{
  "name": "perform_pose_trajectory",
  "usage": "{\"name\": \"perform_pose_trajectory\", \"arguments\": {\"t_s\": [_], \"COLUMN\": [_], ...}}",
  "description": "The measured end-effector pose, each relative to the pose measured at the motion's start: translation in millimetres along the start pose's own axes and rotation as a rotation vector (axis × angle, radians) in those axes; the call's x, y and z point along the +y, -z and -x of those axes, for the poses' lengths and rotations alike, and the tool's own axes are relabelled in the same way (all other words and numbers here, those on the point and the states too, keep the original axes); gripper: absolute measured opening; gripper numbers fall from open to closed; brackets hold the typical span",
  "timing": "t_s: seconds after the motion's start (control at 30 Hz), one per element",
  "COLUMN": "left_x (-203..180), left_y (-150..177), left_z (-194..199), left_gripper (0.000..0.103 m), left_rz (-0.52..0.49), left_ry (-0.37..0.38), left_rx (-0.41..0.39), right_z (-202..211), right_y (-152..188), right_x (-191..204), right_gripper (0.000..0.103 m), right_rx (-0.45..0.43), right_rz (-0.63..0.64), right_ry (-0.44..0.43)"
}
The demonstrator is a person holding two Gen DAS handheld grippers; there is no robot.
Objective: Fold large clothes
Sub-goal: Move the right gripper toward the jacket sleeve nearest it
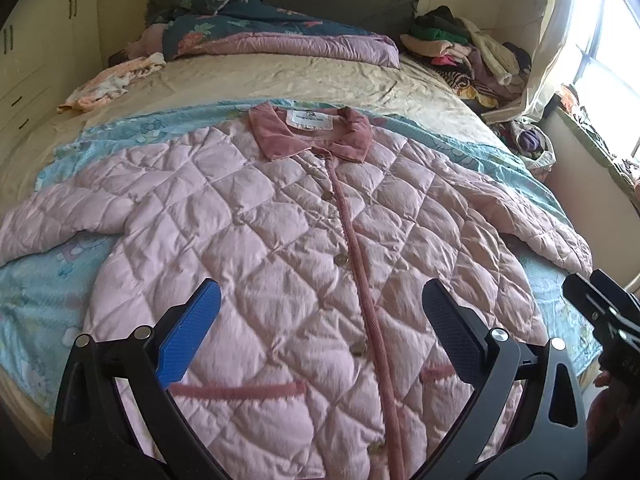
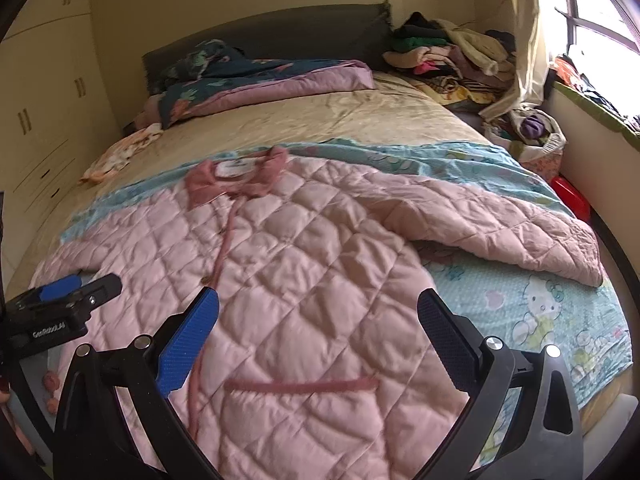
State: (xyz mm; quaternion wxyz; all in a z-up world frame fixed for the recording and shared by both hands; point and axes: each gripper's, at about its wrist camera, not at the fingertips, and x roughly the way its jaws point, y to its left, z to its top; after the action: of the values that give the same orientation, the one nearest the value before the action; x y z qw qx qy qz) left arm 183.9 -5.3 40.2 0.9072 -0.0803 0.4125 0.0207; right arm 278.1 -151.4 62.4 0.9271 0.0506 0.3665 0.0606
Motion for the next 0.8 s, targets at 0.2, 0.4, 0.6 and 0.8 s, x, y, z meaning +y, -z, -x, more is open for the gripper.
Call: {"name": "perform_pose_trajectory", "arguments": {"t_s": [0.2,0.4,0.6,0.8], "left_x": [-8,-17,-23,-25], "left_y": [-18,-30,-39,-44], "left_z": [-23,-46,-74,-100], "left_gripper": [0.094,0.094,0.094,0.094], "left_rz": [-0.006,-0.012,-0.006,-0.006], "left_ry": [0.014,0.025,0.024,0.009], "left_rx": [0.027,0.052,0.080,0.102], "right_z": [-20,-41,-63,-84], "right_y": [-14,-22,-25,-23], "right_x": [-28,-58,-90,-132], "right_gripper": [0.099,0.099,0.099,0.099], "right_rx": [0.009,0.025,0.057,0.089], "right_rz": [-0.050,-0.104,-0.164,-0.266], "right_ry": [0.059,0.113,0.156,0.169]}}
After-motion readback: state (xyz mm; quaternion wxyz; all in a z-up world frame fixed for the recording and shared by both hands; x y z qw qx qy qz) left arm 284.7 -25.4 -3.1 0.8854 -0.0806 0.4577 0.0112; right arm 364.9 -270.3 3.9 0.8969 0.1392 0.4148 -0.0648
